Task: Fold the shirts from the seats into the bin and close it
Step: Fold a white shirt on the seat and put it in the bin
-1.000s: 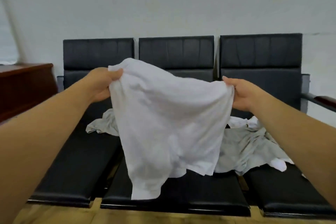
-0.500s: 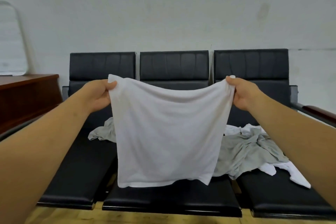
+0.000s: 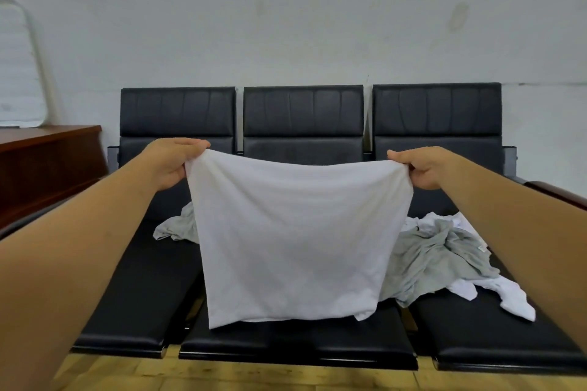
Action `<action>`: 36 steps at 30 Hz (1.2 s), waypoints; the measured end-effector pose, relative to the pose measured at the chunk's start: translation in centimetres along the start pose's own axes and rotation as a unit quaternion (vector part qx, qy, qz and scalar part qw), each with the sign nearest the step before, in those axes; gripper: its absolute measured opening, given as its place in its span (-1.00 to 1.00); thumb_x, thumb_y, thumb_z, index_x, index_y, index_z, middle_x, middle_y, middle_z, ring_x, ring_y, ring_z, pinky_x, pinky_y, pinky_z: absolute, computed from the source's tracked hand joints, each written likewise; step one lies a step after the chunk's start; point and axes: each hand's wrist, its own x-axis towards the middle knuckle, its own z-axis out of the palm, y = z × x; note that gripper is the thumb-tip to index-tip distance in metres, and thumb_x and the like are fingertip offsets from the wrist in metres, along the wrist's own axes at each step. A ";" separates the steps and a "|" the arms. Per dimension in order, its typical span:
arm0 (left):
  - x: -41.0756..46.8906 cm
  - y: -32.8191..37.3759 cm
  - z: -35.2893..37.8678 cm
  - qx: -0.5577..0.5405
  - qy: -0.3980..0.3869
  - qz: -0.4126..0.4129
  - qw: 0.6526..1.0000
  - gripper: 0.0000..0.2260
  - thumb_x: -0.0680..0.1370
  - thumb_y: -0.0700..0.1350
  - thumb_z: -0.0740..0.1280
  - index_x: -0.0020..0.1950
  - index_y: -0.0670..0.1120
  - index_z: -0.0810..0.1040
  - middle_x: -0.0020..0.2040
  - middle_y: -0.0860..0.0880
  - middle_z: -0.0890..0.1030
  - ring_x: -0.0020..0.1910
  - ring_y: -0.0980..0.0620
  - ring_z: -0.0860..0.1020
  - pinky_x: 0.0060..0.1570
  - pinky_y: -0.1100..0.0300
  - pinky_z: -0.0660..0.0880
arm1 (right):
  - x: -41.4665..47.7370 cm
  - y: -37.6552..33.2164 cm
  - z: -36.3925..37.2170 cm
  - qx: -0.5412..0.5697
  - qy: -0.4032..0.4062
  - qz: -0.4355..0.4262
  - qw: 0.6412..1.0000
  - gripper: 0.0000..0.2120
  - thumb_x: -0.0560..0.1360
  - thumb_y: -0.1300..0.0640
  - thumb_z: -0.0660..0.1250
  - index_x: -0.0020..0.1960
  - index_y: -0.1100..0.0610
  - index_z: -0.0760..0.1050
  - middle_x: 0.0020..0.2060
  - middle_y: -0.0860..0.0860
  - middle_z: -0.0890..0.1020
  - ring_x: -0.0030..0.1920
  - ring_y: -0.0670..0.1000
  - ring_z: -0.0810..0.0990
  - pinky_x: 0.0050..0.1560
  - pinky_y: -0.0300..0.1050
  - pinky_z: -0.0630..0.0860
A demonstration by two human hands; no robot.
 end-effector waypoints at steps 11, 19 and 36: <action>3.6 -2.3 1.4 0.581 -0.038 0.102 0.807 -0.82 0.56 -0.16 0.41 0.14 -0.12 0.69 0.05 -0.07 0.67 -0.03 -0.02 0.57 -0.04 0.16 0.43 | 3.7 0.9 1.9 -0.513 0.094 -0.166 0.837 -0.83 0.47 0.21 0.48 -0.01 0.31 0.66 -0.10 0.24 0.70 -0.14 0.14 0.65 -0.02 0.02 0.63; 7.7 -4.8 1.1 0.155 0.075 -0.022 0.985 -0.90 0.64 -0.22 0.31 0.01 -0.24 0.56 0.08 -0.27 0.63 -0.12 -0.12 0.65 -0.01 0.07 0.65 | 8.2 0.4 4.2 -0.174 0.094 -0.104 0.975 -0.84 0.53 0.38 0.35 0.10 0.34 0.54 -0.12 0.20 0.63 -0.20 0.09 0.67 -0.14 -0.13 0.66; 2.1 -10.1 -4.8 0.403 0.005 0.112 0.908 -0.86 0.52 -0.04 0.49 -0.11 -0.11 0.73 -0.09 -0.03 0.68 -0.13 -0.01 0.63 -0.09 0.22 0.50 | 3.1 7.2 2.4 -0.044 -0.025 -0.191 0.980 -0.75 0.46 0.31 0.31 -0.37 0.14 0.41 -0.36 0.06 0.45 -0.27 0.03 0.43 -0.15 -0.10 0.40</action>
